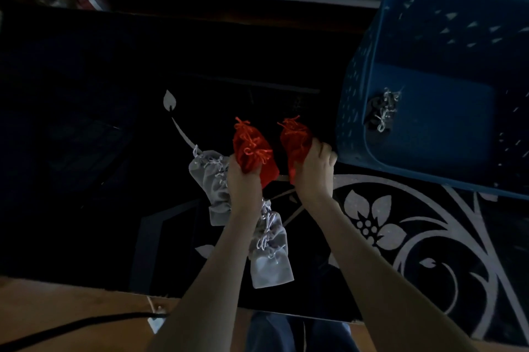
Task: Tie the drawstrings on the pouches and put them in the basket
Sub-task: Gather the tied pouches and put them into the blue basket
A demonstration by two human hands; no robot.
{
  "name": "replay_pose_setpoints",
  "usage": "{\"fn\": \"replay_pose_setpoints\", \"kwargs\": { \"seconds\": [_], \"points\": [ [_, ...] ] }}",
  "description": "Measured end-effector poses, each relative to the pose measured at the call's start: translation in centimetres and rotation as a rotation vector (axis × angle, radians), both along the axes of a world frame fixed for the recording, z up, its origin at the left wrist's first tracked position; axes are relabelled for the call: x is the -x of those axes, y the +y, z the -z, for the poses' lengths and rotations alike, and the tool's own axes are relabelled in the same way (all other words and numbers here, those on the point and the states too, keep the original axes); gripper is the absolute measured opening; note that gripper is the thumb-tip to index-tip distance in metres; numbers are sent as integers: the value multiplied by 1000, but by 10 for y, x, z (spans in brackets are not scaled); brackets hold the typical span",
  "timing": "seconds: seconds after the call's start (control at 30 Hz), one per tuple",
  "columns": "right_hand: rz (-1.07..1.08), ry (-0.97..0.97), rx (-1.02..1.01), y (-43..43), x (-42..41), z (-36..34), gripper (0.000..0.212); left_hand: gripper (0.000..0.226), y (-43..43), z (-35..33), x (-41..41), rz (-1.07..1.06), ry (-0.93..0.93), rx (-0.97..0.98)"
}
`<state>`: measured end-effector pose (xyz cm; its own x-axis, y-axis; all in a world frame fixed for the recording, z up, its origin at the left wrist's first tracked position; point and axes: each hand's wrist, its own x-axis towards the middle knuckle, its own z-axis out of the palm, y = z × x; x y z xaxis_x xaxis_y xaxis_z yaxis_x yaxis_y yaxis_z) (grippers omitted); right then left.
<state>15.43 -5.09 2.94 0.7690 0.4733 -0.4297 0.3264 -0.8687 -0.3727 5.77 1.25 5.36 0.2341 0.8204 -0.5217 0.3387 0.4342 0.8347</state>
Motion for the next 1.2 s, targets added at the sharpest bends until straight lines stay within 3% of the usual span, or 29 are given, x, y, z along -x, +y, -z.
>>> {"fn": "replay_pose_setpoints", "kwargs": {
  "seconds": [0.17,0.33,0.43,0.53,0.6,0.77,0.87,1.03,1.2],
  "points": [
    [-2,52,-99,-9,0,3,47,11,9,3,1,113,7,18],
    [75,171,-348,-32,4,-6,48,14,14,4,1,47,-2,140],
    [48,170,-492,-47,6,-14,28,18,11,6,-1,44,10,220],
    [55,355,-629,-43,7,-32,29,27,5,2,-5,130,-14,266],
    [40,462,-600,-30,8,-37,32,33,1,-1,-5,199,-101,315],
    [109,456,-523,-9,8,-27,21,28,1,-2,4,293,-188,365],
    [-18,402,-427,-11,7,-18,28,29,3,0,9,297,-178,362],
    [-3,601,-530,-14,2,-26,34,30,4,0,7,254,-202,378],
    [12,502,-454,-4,6,-28,13,30,4,-6,10,318,-194,319]
  ]
}}
